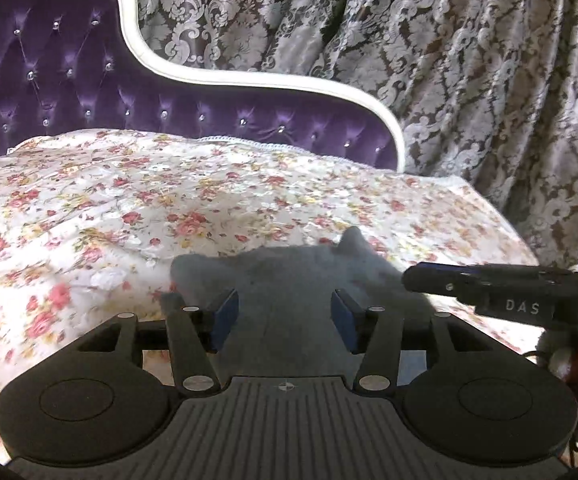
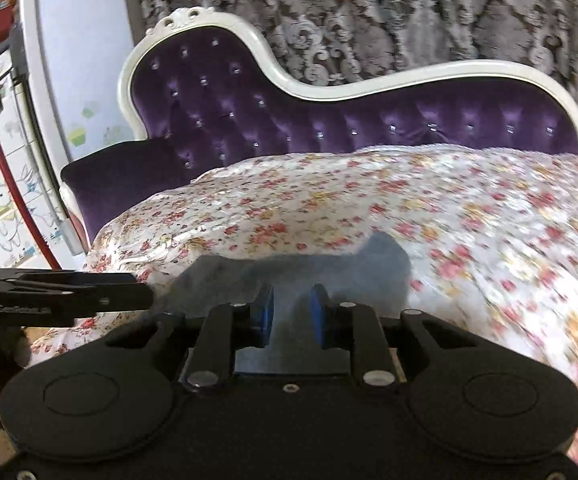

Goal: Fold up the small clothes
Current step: 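Open both grippers and withdraw from the folded sweater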

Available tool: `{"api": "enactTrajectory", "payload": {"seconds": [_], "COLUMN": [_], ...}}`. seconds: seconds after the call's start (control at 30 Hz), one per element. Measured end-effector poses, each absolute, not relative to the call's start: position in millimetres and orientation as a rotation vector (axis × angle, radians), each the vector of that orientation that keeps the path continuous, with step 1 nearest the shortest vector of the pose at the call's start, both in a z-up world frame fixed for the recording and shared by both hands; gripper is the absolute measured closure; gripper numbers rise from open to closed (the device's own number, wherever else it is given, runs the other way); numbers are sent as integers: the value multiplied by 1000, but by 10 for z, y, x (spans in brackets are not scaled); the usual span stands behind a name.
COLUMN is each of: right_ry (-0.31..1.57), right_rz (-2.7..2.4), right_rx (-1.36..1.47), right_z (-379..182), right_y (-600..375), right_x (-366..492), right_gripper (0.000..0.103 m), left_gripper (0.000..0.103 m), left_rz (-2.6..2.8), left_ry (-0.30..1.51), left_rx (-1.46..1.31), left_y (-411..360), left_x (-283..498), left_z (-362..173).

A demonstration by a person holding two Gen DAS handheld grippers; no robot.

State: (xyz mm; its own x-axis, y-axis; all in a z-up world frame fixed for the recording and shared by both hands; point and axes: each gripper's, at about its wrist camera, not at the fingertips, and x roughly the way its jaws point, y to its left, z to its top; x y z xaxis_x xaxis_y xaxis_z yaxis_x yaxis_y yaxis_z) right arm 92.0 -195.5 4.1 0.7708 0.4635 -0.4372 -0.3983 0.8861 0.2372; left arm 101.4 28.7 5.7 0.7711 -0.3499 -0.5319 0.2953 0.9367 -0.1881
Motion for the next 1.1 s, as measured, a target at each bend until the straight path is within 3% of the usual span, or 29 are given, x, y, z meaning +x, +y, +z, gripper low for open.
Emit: {"api": "enactTrajectory", "payload": {"seconds": [0.23,0.43,0.5,0.57,0.6,0.67,0.7,0.73,0.77,1.1], "right_ry": [635,673,650,600,577,529,513,500,491,444], "right_rz": [393,336,328,323,319,315,312,306,301,279], "right_rx": [116,231,222,202,194,183,176,169,166,187], "right_z": [-311,-468,-405,-302,-253,-144,-103,-61,-34,141], "right_y": [-1948,-2143,-2148,-2146,-2151,-2149,-2148,-2151,-2134,-2088], "right_x": [1423,1473,1409,1290,1226,1098,1041,960,929,463], "right_gripper": [75,74,64,35,27,22,20,13,4,0], "left_gripper": [51,48,40,26,25,20,8,0,0,0], "left_rz": [-246,-227,-210,-196,-194,-175,-162,-153,-150,-125], "left_ry": [715,708,705,714,716,712,708,701,692,673], "left_rx": [-69,-50,-50,-68,-76,-70,-59,-50,-44,-11], "left_y": [332,306,290,301,305,287,273,258,245,112], "left_x": [1320,1239,1216,1192,1182,1141,1118,1092,1063,793], "left_z": [-449,-368,-325,-284,-268,-223,-203,-180,-156,-1]}}
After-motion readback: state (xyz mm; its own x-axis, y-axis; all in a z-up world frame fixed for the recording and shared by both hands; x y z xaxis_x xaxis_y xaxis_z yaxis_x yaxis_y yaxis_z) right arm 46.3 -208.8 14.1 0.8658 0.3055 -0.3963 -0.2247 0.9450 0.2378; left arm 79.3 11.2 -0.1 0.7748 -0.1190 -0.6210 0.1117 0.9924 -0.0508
